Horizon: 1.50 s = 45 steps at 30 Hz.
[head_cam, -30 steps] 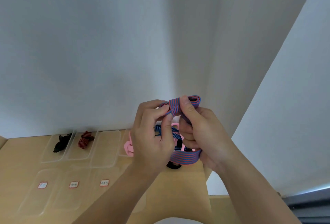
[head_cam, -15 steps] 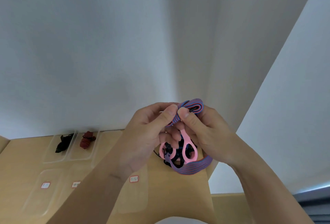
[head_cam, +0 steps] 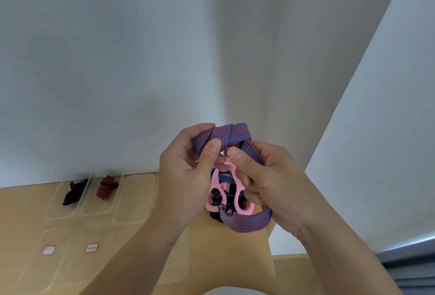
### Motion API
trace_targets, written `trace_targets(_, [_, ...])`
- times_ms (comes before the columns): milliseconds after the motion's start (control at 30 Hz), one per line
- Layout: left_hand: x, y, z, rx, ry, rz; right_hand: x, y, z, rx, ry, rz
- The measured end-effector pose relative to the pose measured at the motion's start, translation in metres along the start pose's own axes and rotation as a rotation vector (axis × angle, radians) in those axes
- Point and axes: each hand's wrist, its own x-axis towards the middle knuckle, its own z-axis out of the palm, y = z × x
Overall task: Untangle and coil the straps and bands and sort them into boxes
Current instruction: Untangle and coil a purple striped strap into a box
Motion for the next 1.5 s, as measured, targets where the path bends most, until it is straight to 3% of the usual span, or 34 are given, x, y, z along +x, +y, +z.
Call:
trace_targets(233, [-0.002, -0.004, -0.003, 0.096, 0.048, 0.177, -0.005, -0.005, 0.006, 0.090, 0.015, 0.002])
trace_targets(567, [0.001, -0.015, -0.017, 0.545, -0.016, 0.694, 0.001, -0.008, 0.012, 0.202, 0.058, 0.203])
trace_targets(700, [0.005, -0.011, -0.017, 0.577, -0.039, 0.759, 0.002, -0.007, 0.015, 0.245, 0.093, 0.201])
trace_targets(1167, [0.012, -0.010, -0.024, 0.576, -0.141, 0.952, 0.000, -0.009, 0.014, 0.056, 0.096, 0.146])
trace_targets(1233, [0.011, -0.005, -0.024, 0.544, -0.205, 0.841, 0.000, -0.008, 0.016, 0.060, 0.120, 0.076])
trace_targets(1367, [0.009, 0.011, -0.023, 0.109, -0.234, 0.099, 0.002, -0.003, 0.019, -0.125, 0.190, -0.169])
trace_targets(1400, [0.011, 0.015, -0.023, 0.054, -0.242, -0.018, 0.002, -0.002, 0.020, -0.154, 0.191, -0.216])
trace_targets(1500, [0.015, 0.023, -0.024, 0.033, -0.293, -0.134, 0.001, 0.000, 0.023, -0.133, 0.139, -0.268])
